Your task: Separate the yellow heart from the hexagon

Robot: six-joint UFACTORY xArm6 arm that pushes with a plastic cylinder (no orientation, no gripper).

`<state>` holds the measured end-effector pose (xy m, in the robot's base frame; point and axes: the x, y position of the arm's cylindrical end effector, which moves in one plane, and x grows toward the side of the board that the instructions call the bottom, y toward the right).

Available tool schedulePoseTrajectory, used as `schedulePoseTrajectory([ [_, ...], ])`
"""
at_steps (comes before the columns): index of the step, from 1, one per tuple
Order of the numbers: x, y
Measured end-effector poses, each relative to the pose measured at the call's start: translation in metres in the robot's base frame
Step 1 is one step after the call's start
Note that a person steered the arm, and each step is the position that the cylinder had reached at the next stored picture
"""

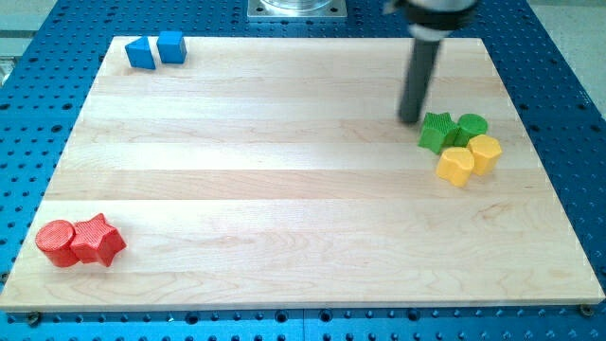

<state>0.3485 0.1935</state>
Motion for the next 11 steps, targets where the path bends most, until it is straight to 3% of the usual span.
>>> schedulePoseTrajectory([
  [1, -0.032, 0.077],
  [3, -0.04, 0.101],
  [4, -0.007, 0.107],
  [5, 0.075, 0.111],
  [6, 0.102, 0.103],
  [7, 0.102, 0.075],
  [10, 0.108, -0.052],
  [11, 0.121, -0.02],
])
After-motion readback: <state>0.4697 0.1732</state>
